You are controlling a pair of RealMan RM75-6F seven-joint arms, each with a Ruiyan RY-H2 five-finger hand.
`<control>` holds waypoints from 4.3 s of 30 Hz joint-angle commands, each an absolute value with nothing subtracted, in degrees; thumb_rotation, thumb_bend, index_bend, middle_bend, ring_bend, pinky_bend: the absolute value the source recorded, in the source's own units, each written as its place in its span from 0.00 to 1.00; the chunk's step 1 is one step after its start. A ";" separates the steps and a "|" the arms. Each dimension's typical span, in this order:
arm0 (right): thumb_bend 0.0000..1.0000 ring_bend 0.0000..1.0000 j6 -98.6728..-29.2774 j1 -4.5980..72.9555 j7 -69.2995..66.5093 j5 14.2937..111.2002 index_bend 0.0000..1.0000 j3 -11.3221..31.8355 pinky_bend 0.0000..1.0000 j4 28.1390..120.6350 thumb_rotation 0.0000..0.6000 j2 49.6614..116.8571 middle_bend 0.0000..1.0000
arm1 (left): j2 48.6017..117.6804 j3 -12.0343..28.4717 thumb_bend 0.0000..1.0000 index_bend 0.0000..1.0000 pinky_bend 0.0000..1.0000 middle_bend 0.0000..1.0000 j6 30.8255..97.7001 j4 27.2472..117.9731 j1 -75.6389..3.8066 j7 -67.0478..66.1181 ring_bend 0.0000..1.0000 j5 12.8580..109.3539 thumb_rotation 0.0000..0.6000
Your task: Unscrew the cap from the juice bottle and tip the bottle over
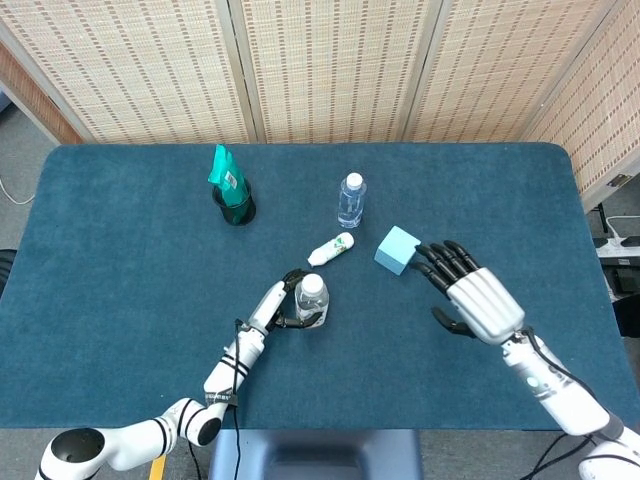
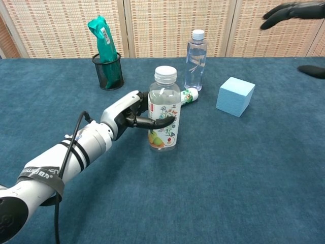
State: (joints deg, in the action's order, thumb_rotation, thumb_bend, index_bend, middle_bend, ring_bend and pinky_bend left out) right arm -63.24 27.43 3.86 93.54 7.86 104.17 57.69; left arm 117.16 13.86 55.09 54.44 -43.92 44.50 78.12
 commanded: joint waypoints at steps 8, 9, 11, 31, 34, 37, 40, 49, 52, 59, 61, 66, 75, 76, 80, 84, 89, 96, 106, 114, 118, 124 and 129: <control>0.37 0.00 -51.99 36.16 13.95 85.91 0.15 9.99 0.00 106.04 1.00 62.84 0.00 | 118.07 13.80 0.73 0.68 0.00 0.68 56.08 54.02 -43.52 42.21 0.18 78.08 1.00; 0.37 0.00 -51.69 36.43 14.54 85.40 0.15 10.06 0.00 106.09 1.00 63.09 0.00 | 118.10 13.80 0.73 0.68 0.00 0.68 56.08 54.04 -43.48 41.96 0.18 78.02 1.00; 0.38 0.00 -51.45 36.66 15.07 84.88 0.15 10.12 0.00 106.16 1.00 63.31 0.00 | 118.13 13.81 0.73 0.68 0.00 0.68 56.11 54.09 -43.45 41.78 0.18 77.98 1.00; 0.43 0.00 -45.78 44.65 24.70 70.65 0.16 10.76 0.00 105.98 1.00 69.11 0.00 | 119.32 14.64 0.78 0.71 0.00 0.75 55.33 53.66 -43.87 38.11 0.22 77.11 1.00; 0.44 0.00 -45.84 45.29 24.83 69.92 0.16 10.57 0.00 105.72 1.00 69.56 0.00 | 119.43 14.77 0.78 0.71 0.00 0.75 55.37 53.63 -43.82 38.09 0.22 77.00 1.00; 0.43 0.00 -46.23 45.64 24.82 69.59 0.16 10.30 0.00 105.55 1.00 69.79 0.00 | 119.44 14.66 0.81 0.71 0.00 0.76 55.47 53.50 -43.69 37.81 0.23 77.07 1.00; 0.43 0.00 -46.05 46.07 24.08 69.39 0.16 10.09 0.00 105.26 1.00 69.86 0.00 | 119.52 14.75 0.83 0.71 0.00 0.76 55.45 53.40 -43.70 37.79 0.24 77.04 1.00; 0.45 0.00 -42.28 47.45 16.69 71.01 0.14 9.68 0.00 105.04 0.78 67.62 0.00 | 119.26 14.32 0.85 0.72 0.01 0.79 54.89 53.41 -43.56 38.53 0.27 77.35 1.00; 0.45 0.00 -40.35 47.92 12.09 71.93 0.14 10.00 0.00 105.11 0.66 66.39 0.00 | 119.03 14.24 0.86 0.72 0.01 0.79 54.78 53.38 -43.72 38.82 0.27 77.69 1.00; 0.45 0.00 -39.13 48.67 5.94 75.30 0.17 10.25 0.00 103.77 0.53 65.34 0.00 | 118.98 13.56 0.87 0.72 0.04 0.80 54.33 53.35 -43.92 39.29 0.29 78.37 1.00; 0.45 0.00 -39.13 48.88 5.40 75.77 0.17 10.16 0.00 103.47 0.53 65.23 0.00 | 118.97 13.38 0.88 0.73 0.05 0.81 54.23 53.27 -44.01 39.43 0.30 78.60 1.00; 0.45 0.00 -38.91 49.53 4.87 76.06 0.17 10.02 0.00 103.33 0.53 65.03 0.00 | 118.96 13.12 0.91 0.73 0.09 0.82 53.95 53.11 -44.49 39.15 0.35 79.13 1.00; 0.45 0.00 -39.54 50.50 6.99 75.52 0.17 9.69 0.00 104.00 0.53 64.89 0.00 | 117.90 12.06 0.95 0.74 0.26 0.84 52.09 53.75 -45.31 39.91 0.43 80.02 1.00; 0.45 0.00 -39.50 50.63 6.96 75.44 0.17 9.68 0.00 104.20 0.53 64.86 0.00 | 117.68 12.04 0.95 0.74 0.27 0.84 51.75 53.94 -45.38 40.12 0.43 79.96 1.00; 0.45 0.00 -40.05 50.71 6.30 76.09 0.17 9.67 0.00 104.82 0.53 64.77 0.00 | 116.92 11.82 0.95 0.74 0.28 0.84 50.75 54.42 -45.71 41.03 0.43 80.10 1.00; 0.45 0.00 -41.45 50.44 6.25 77.46 0.17 9.50 0.00 105.31 0.53 64.72 0.00 | 116.67 11.55 0.96 0.74 0.29 0.84 50.19 54.11 -45.91 41.73 0.44 80.24 1.00; 0.45 0.00 -42.52 50.28 6.80 78.14 0.17 9.23 0.00 105.73 0.53 64.53 0.00 | 116.66 12.24 0.97 0.74 0.33 0.85 49.32 54.09 -46.12 43.97 0.47 79.46 1.00; 0.45 0.00 -40.38 50.66 4.35 74.43 0.17 9.11 0.00 102.01 0.53 64.50 0.00 | 117.13 13.83 0.99 0.76 0.35 0.87 44.31 52.86 -46.64 46.95 0.52 75.56 1.00; 0.45 0.00 -35.16 52.49 -2.19 75.85 0.18 8.63 0.00 97.22 0.53 64.43 0.00 | 118.75 16.64 0.98 0.76 0.35 0.87 39.12 49.97 -48.54 46.97 0.52 72.18 1.00; 0.45 0.00 -36.85 51.78 -3.66 76.72 0.18 8.53 0.00 96.65 0.52 64.30 0.00 | 118.31 16.73 0.98 0.76 0.34 0.86 40.34 49.96 -47.76 48.44 0.52 73.14 1.00; 0.45 0.00 -36.76 51.66 -4.06 76.80 0.18 8.15 0.00 96.05 0.52 64.39 0.00 | 118.04 16.56 0.98 0.76 0.34 0.86 41.23 50.30 -47.20 50.24 0.52 73.96 1.00; 0.45 0.00 -36.59 52.11 -4.23 76.56 0.18 8.24 0.00 95.47 0.52 65.39 0.00 | 117.65 16.29 0.98 0.76 0.34 0.87 40.89 50.91 -47.28 51.16 0.52 74.55 1.00; 0.45 0.00 -36.80 52.83 -2.58 76.27 0.18 8.47 0.00 94.96 0.52 66.56 0.00 | 117.91 16.21 0.98 0.76 0.34 0.87 40.69 51.31 -47.55 50.67 0.52 74.61 1.00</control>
